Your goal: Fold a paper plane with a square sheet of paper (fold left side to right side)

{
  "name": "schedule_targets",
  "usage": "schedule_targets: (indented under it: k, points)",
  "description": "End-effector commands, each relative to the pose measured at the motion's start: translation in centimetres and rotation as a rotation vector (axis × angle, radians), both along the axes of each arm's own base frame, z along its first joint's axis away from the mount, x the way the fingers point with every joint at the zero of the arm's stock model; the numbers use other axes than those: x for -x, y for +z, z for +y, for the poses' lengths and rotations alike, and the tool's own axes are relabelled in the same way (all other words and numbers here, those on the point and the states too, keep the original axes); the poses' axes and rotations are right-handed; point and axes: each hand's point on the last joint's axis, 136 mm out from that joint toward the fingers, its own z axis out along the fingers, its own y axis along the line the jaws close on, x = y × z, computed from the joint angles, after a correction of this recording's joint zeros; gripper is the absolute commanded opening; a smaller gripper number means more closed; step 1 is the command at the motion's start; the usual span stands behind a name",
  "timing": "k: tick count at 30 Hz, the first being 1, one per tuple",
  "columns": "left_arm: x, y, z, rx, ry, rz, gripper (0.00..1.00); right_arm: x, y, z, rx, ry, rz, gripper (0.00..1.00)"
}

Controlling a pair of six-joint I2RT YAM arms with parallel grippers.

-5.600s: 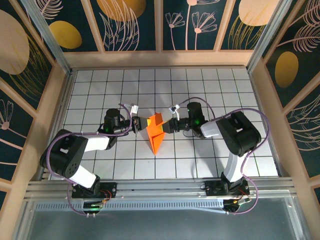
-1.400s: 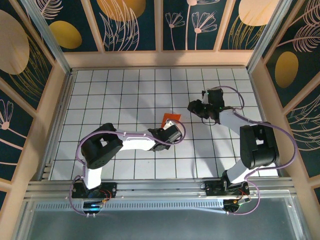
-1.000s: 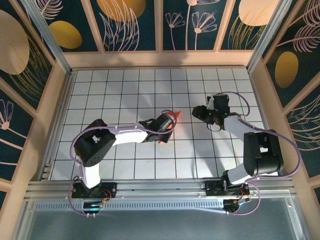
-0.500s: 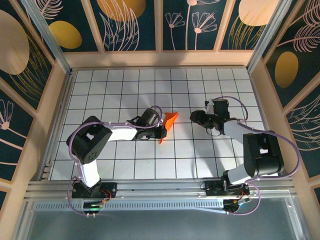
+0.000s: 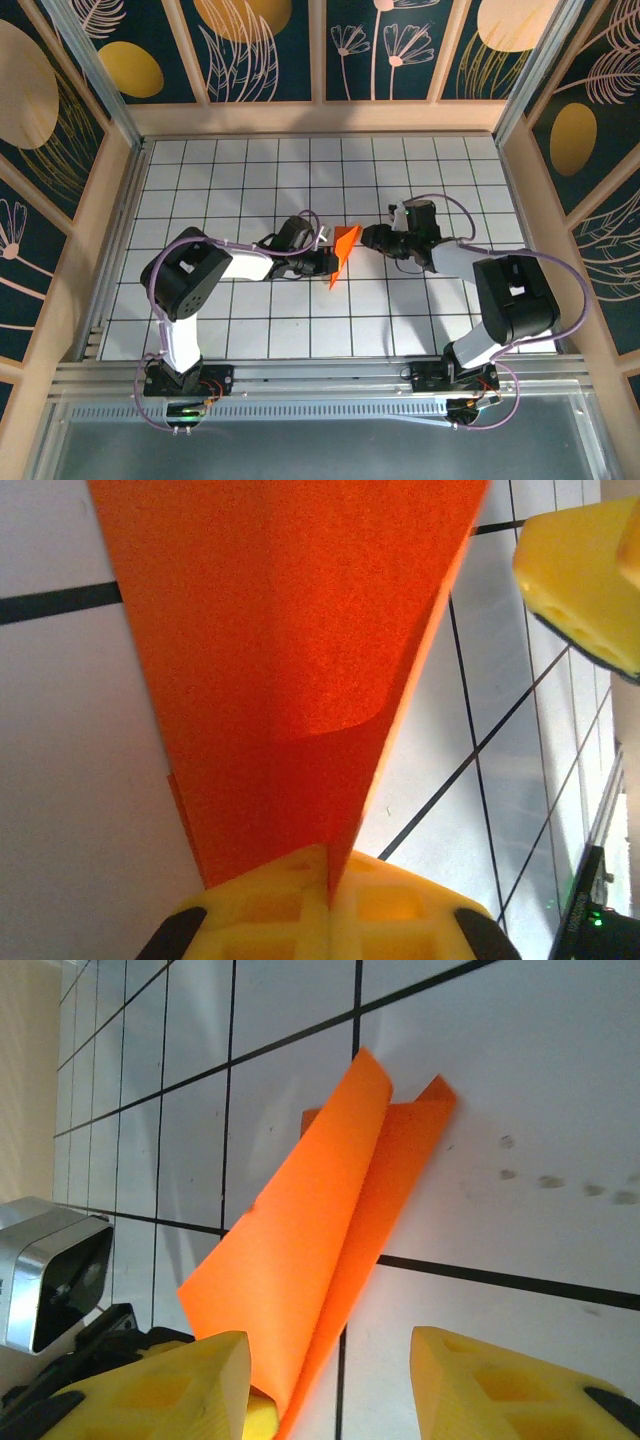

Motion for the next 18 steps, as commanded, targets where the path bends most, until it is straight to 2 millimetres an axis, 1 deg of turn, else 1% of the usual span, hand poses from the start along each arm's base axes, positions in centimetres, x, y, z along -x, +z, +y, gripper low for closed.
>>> schedule_targets:
  k: [1,4,9,14,18]
  points:
    - [0.1,-0.1,-0.5,0.051,-0.007,0.031,0.00,-0.4,-0.5,1.0,-0.005,-0.015,0.006,0.45]
    - [0.3,-0.2,-0.6,0.065,-0.013,0.043,0.00,-0.5,-1.2,1.6,0.008,-0.022,0.028,0.44]
    - [0.4,-0.5,-1.0,0.087,-0.016,0.066,0.00,-0.5,-2.0,1.9,0.025,-0.038,0.040,0.44]
    - [0.5,-0.6,-1.2,0.103,-0.018,0.076,0.00,-0.5,-2.0,2.6,0.017,-0.034,0.031,0.44]
    - [0.5,-0.5,-1.3,0.117,-0.023,0.078,0.00,-0.6,-2.0,2.9,0.016,-0.033,0.030,0.41]
